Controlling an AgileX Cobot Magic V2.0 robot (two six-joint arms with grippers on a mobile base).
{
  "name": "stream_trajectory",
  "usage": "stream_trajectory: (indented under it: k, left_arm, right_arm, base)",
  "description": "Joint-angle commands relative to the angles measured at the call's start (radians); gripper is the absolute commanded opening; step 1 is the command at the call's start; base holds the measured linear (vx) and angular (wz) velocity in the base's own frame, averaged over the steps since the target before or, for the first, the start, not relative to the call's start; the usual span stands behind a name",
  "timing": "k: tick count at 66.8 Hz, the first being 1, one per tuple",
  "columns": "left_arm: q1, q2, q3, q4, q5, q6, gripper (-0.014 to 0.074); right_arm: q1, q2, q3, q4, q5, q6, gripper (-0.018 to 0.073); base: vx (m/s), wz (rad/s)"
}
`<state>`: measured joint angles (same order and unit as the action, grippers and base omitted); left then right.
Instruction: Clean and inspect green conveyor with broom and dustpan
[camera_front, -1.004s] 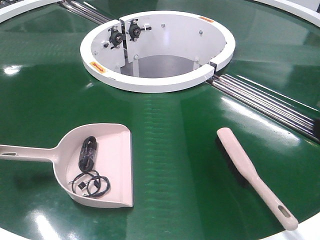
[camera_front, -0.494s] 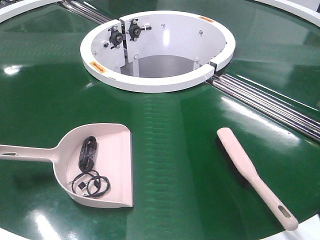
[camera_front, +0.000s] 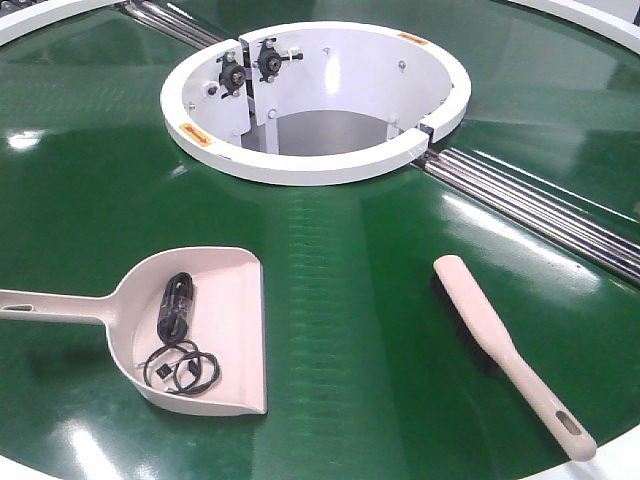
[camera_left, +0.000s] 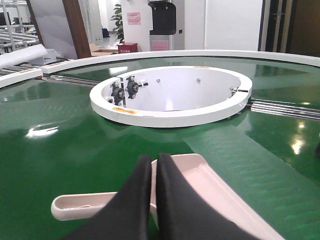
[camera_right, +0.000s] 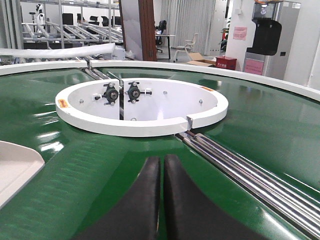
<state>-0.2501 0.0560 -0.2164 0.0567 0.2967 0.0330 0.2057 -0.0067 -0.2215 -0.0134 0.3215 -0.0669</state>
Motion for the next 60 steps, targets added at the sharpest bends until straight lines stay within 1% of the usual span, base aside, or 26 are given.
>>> stream_trajectory:
  k: [1,34,39,43,53,60]
  left_arm:
    - [-0.003,0.009,-0.025,-0.002,-0.076,-0.012,-0.0008]
    - [0.002,0.009,-0.009,-0.001,-0.076,-0.012,-0.0008]
    - [0.038,0.008,0.027,-0.023,-0.074,-0.013,-0.0008]
    - [0.087,0.006,0.078,-0.048,-0.097,-0.013,-0.0008]
    - [0.218,0.006,0.192,-0.057,-0.267,-0.013,-0.0007]
    - [0.271,-0.049,0.252,-0.057,-0.349,-0.012,-0.0007]
  right_arm:
    - [-0.004,0.015,-0.026,-0.002,-0.085,-0.005,-0.0008]
    - [-0.004,0.015,-0.026,-0.002,-0.085,-0.005,-0.0008]
    - [-0.004,0.015,-0.026,-0.002,-0.085,-0.005,-0.0008]
    - [-0.004,0.015,-0.026,-0.002,-0.085,-0.005,-0.0008]
    - [-0.004,0.015,-0.026,-0.002,-0.086,-0.005,-0.0008]
    - [-0.004,0.015,-0.026,-0.002,-0.086,-0.005,-0.0008]
  base:
    - [0.00,0.00]
    - [0.00,0.00]
    - [0.00,0.00]
    - [0.00,0.00]
    - [0.00,0.00]
    - [0.00,0.00]
